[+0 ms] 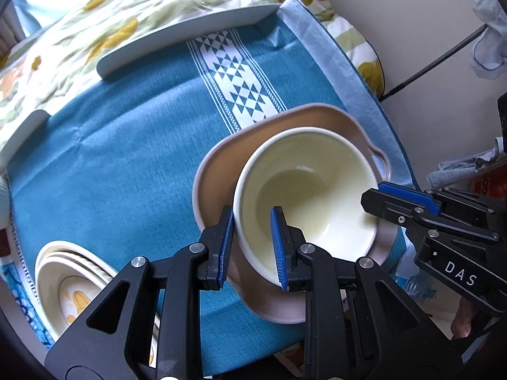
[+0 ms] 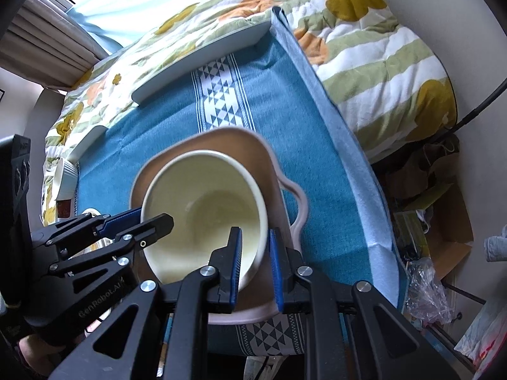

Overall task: Organize plates and bowls
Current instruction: 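Lift the cream bowl and lower it into the mauve bowl, then open the left gripper and withdraw from the nested bowls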

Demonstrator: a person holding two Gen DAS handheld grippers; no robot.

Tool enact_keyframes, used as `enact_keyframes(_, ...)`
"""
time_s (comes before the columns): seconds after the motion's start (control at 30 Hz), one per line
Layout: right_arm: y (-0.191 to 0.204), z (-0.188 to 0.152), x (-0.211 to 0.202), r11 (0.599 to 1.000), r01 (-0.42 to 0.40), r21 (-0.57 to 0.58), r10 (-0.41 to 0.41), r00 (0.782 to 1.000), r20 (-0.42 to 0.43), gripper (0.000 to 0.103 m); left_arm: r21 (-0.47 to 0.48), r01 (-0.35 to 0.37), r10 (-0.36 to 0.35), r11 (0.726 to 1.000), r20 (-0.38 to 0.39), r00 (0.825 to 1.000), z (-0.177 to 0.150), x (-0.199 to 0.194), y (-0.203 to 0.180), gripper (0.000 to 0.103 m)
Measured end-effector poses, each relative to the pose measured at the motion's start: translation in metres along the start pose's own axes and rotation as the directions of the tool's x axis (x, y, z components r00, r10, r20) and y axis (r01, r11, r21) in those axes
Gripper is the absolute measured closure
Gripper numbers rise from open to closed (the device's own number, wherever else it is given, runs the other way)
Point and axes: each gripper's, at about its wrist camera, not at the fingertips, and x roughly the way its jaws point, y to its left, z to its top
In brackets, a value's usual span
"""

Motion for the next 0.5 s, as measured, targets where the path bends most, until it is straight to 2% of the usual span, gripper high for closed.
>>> enact_keyframes(0.2,0.004,0.000,-0.016,0.999,-0.030,-0.030,0.031,0.999,0.031,0.087,-0.010,0.012,-0.012,1.000,0.040,0.999,-0.002,-0.019,-0.001,0.083)
enact_keyframes(0.23,0.006,0.001,-0.018,0.999,-0.032,-0.036,0.033,0.999,0.036,0.087,-0.015,0.018,-0.017,1.000,0.056,0.998,-0.003,-0.026,0.000,0.079)
enact_keyframes(0.3,0.010,0.003,-0.027,0.997,-0.038,-0.061,0.041,0.998,0.050,0.087,-0.022,0.016,-0.014,1.000,0.088,0.996,-0.005,-0.040,0.001,0.063)
enact_keyframes(0.33,0.013,0.006,-0.031,0.996,-0.043,-0.076,0.047,0.997,0.057,0.087,-0.030,0.017,-0.013,0.999,0.108,0.994,-0.006,-0.049,0.004,0.037)
enact_keyframes(0.37,0.016,0.008,-0.035,0.995,-0.047,-0.090,0.053,0.997,0.064,0.087,-0.040,0.023,-0.018,0.999,0.123,0.992,-0.008,-0.055,0.007,0.016)
enact_keyframes(0.47,0.031,0.016,-0.048,0.987,-0.052,-0.149,0.066,0.994,0.089,0.087,-0.100,0.044,-0.027,0.994,0.174,0.984,-0.017,-0.078,0.024,0.013)
enact_keyframes(0.5,0.039,0.020,-0.053,0.983,-0.050,-0.174,0.068,0.993,0.101,0.084,-0.125,0.045,-0.021,0.991,0.189,0.982,-0.021,-0.085,0.031,0.013)
